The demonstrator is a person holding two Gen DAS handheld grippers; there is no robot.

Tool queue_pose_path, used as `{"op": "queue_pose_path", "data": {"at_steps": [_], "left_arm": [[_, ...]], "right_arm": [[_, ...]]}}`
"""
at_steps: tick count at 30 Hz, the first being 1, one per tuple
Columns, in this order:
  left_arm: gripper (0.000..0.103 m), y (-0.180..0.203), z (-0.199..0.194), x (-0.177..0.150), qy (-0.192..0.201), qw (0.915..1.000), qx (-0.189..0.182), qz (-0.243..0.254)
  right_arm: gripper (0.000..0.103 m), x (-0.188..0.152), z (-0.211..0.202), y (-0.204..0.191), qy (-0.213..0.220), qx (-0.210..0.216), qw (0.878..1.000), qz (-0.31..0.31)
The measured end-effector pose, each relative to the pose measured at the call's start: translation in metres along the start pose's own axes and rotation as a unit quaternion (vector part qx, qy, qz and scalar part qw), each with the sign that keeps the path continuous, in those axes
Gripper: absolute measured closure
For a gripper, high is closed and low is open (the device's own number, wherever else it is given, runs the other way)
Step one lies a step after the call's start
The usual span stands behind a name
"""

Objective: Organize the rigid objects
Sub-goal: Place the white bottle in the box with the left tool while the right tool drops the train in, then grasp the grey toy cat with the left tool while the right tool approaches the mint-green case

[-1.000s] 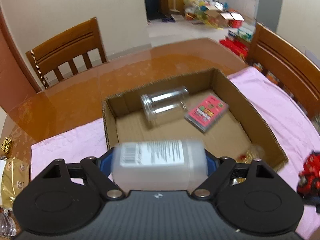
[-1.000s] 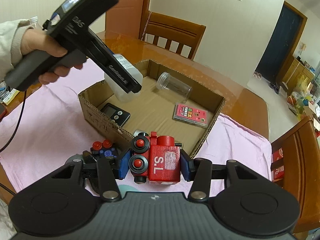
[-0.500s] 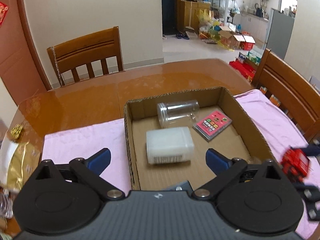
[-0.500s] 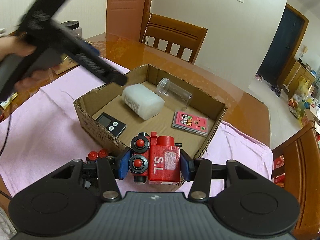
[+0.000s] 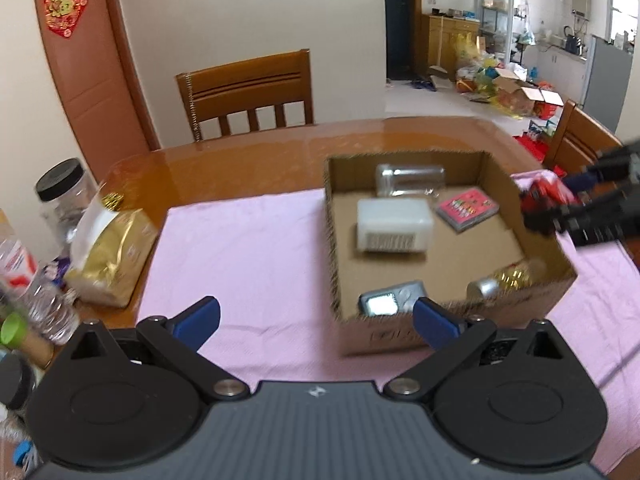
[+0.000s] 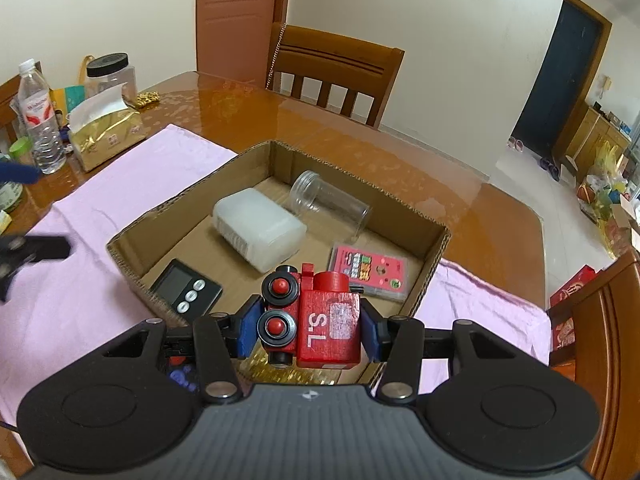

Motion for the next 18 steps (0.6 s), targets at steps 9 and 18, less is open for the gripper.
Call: {"op": "queue_pose_path", "data": {"at_steps": [9, 18], "left_arm": [[0.001, -0.014, -0.012, -0.024, -0.006, 0.9997, 0.02, -0.012], [0.001, -0.024, -0.012, -0.035, -0.016, 0.9995, 0.017, -0.02]], "right_arm": [[0.0, 0.028, 0.014, 0.004, 0.023, -0.03, 0.999, 0.013], [0.0, 0.022, 0.0, -0.005, 0.019, -0.029, 0.999, 0.034]]}}
Point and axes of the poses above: each gripper's, at about its wrist camera, not at the fingertips, and z roughly the way its jaws point, y to its right, x to its top, the point moved 3 cm from there along z, roughly the way its jaws point, and after that the axes turned 8 degrees about -y, right-handed, at the moved point
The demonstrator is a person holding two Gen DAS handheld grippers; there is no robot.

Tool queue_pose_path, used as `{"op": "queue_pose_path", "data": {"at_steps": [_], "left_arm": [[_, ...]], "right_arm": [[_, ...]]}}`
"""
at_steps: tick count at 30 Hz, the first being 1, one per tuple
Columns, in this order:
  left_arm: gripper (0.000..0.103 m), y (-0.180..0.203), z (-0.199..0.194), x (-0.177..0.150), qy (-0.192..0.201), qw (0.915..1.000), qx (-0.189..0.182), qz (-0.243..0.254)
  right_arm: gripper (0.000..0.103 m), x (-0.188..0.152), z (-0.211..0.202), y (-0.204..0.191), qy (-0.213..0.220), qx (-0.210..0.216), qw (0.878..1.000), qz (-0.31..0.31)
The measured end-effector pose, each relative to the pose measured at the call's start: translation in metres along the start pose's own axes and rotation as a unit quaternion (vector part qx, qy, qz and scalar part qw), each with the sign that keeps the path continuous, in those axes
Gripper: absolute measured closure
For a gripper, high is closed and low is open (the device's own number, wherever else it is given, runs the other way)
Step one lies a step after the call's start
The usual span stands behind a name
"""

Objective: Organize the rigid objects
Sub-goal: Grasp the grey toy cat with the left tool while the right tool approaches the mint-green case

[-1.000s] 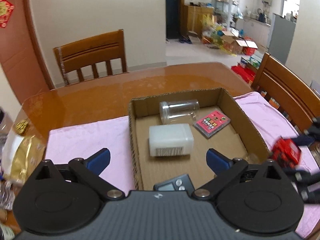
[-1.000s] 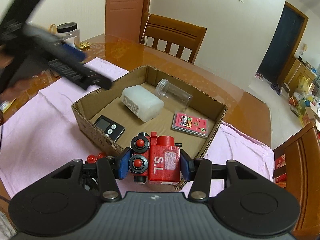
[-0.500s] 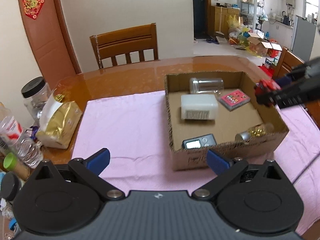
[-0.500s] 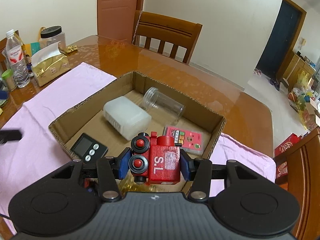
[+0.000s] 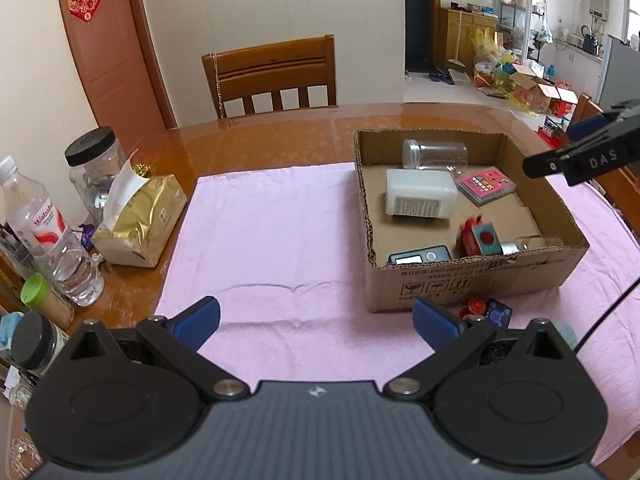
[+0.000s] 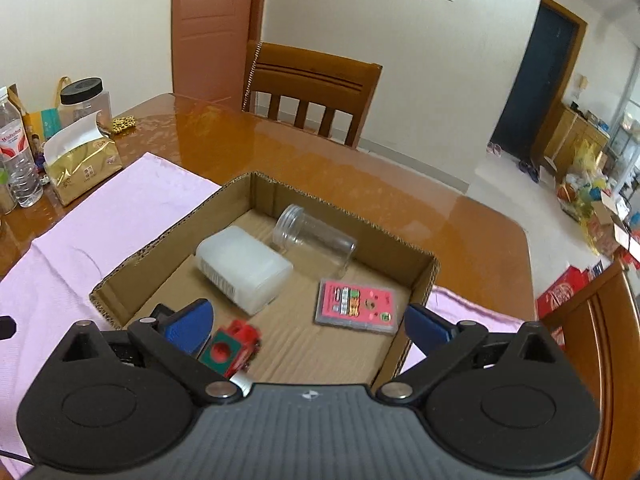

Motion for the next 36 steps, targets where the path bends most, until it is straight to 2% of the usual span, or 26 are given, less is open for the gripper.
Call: {"op": "queue_pose_path", "data": {"at_steps": [7, 12, 23, 29, 33, 36], "left_arm": [[0.001, 0.001, 0.0, -0.002, -0.001, 1.0, -0.008, 0.002], [0.001, 0.003, 0.004, -0.005, -0.006, 0.9999, -0.012, 0.005], [0.001, 0.009, 0.015, -0.018, -0.026, 0.9985, -0.043, 0.019], [0.001, 0.011, 0.014, -0.023, -0.028, 0.997, -0.06, 0.039], [0.001, 0.013, 0.015, -0.025, -0.035, 0.995, -0.079, 0.052], [0.001, 0.018, 0.018, -0.026, -0.039, 0.9937, -0.087, 0.059]], "right_arm": [[0.0, -0.024, -0.013, -0.005, -0.017, -0.006, 0.999, 0.047], [0.0, -0.055, -0.01, -0.009, -0.036, -0.011, 0.995, 0.088], [0.0, -0.131, 0.045, -0.027, -0.119, -0.048, 0.978, 0.164], [0.0, -0.149, 0.063, -0.029, -0.128, -0.05, 0.971, 0.197], [0.0, -0.155, 0.063, -0.028, -0.137, -0.065, 0.969, 0.192], [0.0, -0.163, 0.059, -0.023, -0.14, -0.058, 0.97, 0.191]]}}
Point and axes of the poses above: each gripper's, at about its wrist camera, not at the fingertips, and z roughly the way its jaws point, y to its right, x to its top, the point moved 3 cm from there along z, roughly the way its jaws point, and after that the axes turned 8 degrees about -y, right-handed, at the moved point
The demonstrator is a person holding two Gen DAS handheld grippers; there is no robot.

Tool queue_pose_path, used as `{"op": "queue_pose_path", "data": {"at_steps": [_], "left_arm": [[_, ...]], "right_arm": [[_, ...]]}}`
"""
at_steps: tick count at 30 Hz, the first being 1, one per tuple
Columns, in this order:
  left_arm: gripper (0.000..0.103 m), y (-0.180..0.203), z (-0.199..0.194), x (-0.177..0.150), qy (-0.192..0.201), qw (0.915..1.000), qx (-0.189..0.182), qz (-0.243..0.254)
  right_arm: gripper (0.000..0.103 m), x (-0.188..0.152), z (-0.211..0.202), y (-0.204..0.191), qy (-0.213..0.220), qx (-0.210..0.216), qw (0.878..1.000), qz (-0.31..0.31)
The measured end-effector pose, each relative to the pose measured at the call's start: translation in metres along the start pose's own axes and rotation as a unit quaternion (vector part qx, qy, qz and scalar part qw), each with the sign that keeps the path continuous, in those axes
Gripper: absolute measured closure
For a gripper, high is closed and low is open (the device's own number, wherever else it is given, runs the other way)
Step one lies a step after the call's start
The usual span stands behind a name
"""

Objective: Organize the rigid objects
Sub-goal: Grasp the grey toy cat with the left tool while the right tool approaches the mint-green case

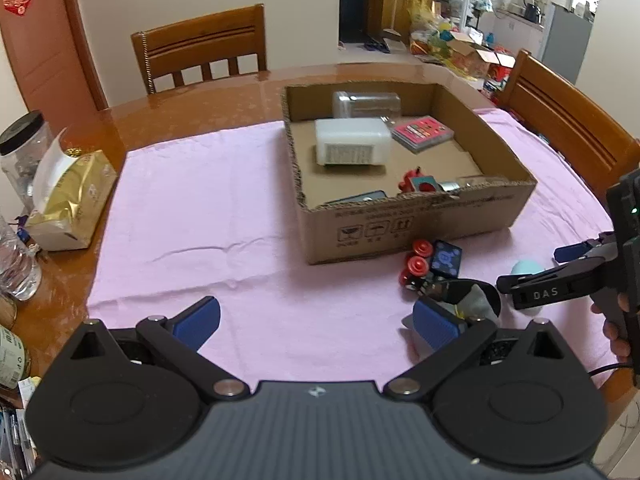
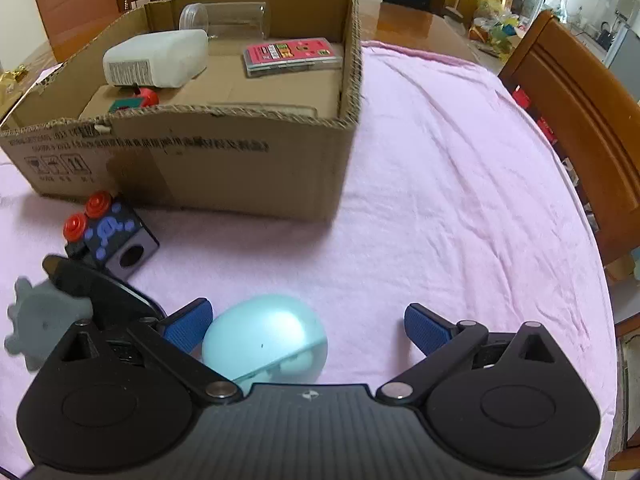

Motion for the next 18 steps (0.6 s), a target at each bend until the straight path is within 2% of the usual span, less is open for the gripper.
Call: {"op": "queue_pose_path", "data": {"at_steps": [5, 14, 18], "left_arm": [[0.001, 0.015, 0.004, 0.003, -0.005, 0.9998, -0.019, 0.0], [0.001, 0.06, 0.037, 0.009, -0.031, 0.9965, -0.064, -0.045], [0.001, 0.073, 0.052, 0.005, -0.038, 0.9957, -0.059, -0.06]], "right_arm": [[0.0, -0.006, 0.0, 0.014, -0.009, 0.028, 0.999, -0.026], [0.0, -0.016, -0.002, 0.024, 0.022, 0.051, 0.995, -0.08], [0.0, -0.017, -0.002, 0.025, 0.035, 0.056, 0.994, -0.089]]}}
Point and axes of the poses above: each gripper's, at about its wrist camera, not at the fingertips, and z roughly the way its jaws point, y to its right, x to its top, the point moved 3 cm from there along z, roughly the way its jaws point, and after that the axes turned 8 degrees about -y, right-handed, at the moved point
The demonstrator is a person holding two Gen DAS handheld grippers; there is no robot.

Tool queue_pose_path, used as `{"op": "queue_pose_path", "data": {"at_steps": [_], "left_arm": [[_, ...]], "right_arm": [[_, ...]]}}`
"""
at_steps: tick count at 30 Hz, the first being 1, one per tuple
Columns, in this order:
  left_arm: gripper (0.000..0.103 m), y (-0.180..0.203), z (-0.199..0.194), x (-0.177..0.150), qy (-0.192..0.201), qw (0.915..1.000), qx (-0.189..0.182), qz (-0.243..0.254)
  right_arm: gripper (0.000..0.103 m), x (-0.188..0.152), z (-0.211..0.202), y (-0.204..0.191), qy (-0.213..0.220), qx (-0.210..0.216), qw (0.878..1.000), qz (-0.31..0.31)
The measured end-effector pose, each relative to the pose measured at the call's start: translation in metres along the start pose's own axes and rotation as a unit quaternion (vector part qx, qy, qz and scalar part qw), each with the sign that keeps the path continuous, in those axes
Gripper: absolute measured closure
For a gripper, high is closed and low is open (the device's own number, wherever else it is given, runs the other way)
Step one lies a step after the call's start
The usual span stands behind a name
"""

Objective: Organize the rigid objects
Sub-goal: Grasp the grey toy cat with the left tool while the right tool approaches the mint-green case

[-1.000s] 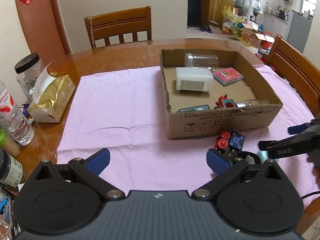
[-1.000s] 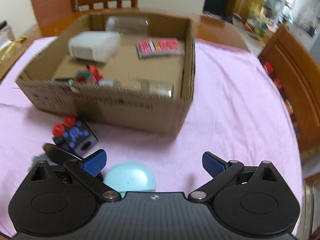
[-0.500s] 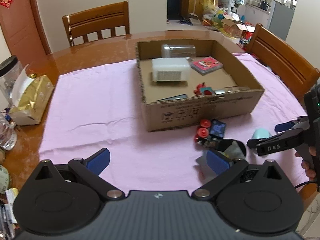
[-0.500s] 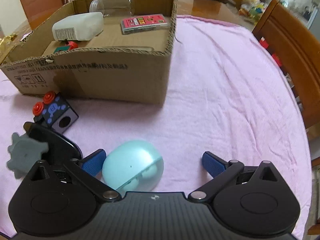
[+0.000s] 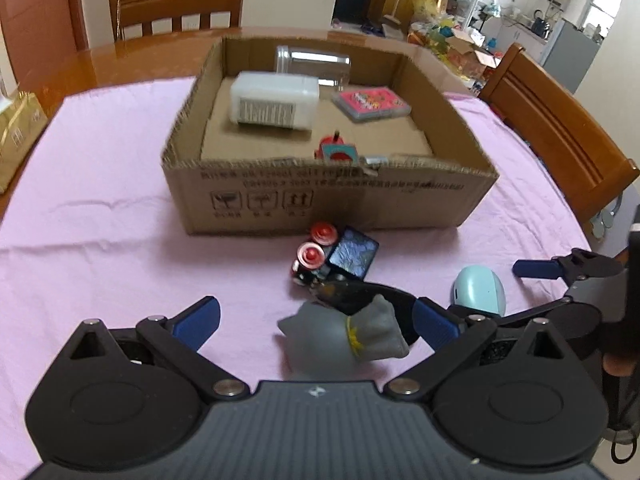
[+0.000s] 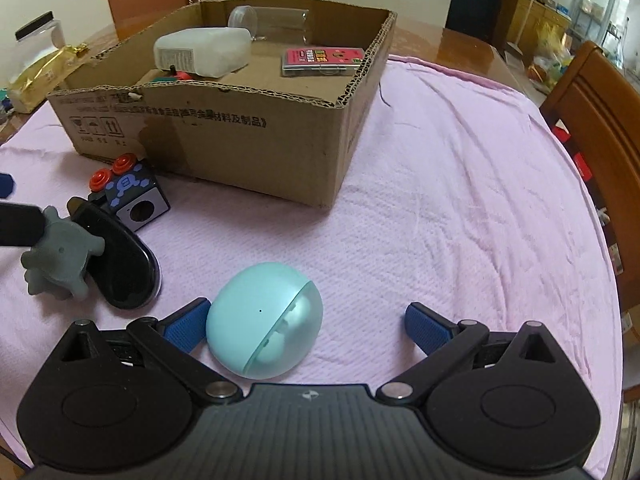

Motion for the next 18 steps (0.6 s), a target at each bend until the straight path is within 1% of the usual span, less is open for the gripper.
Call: {"op": "queue_pose_path", "data": {"at_steps": [5, 8, 10, 12, 15, 18], "left_arm": [[0.001, 0.001, 0.014, -0.008, -0.011, 0.9997, 0.017, -0.014], [0.001, -0.004, 0.014, -0.014, -0.011, 0.9995, 0.013, -0.028], [0.001, -0.009, 0.01, -0.018, -0.01, 0.9993, 0.022, -0.028], [0.001, -0.012, 0.007, -0.021, -0.012, 0.9989, 0.041, -0.018], [0.001, -0.015, 0.002, -0.026, -0.013, 0.9987, 0.049, 0.007], [0.001, -0.013, 0.003, -0.027, -0.01, 0.9981, 0.044, 0.042]], "right_arm": [[0.0, -0.001, 0.0, 0.002, 0.003, 0.006, 1.0, -0.012], [0.0, -0.001, 0.0, 0.002, 0.006, 0.007, 1.0, -0.015], [0.0, -0.002, 0.0, 0.002, 0.008, 0.007, 1.0, -0.016], [0.0, -0.002, 0.0, 0.003, 0.008, 0.008, 1.0, -0.017], [0.0, -0.003, 0.0, 0.003, 0.011, 0.008, 1.0, -0.018], [0.0, -0.003, -0.001, 0.003, 0.013, 0.009, 1.0, -0.021]]}}
Point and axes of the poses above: each gripper's, at about its wrist camera, not at the fingertips, and z roughly the way its jaws point, y to its right, x to its top, the point moved 3 cm from there along z, roughly the way its jaws point, and after that the axes turned 8 degrees about -y, right-handed, at the moved point
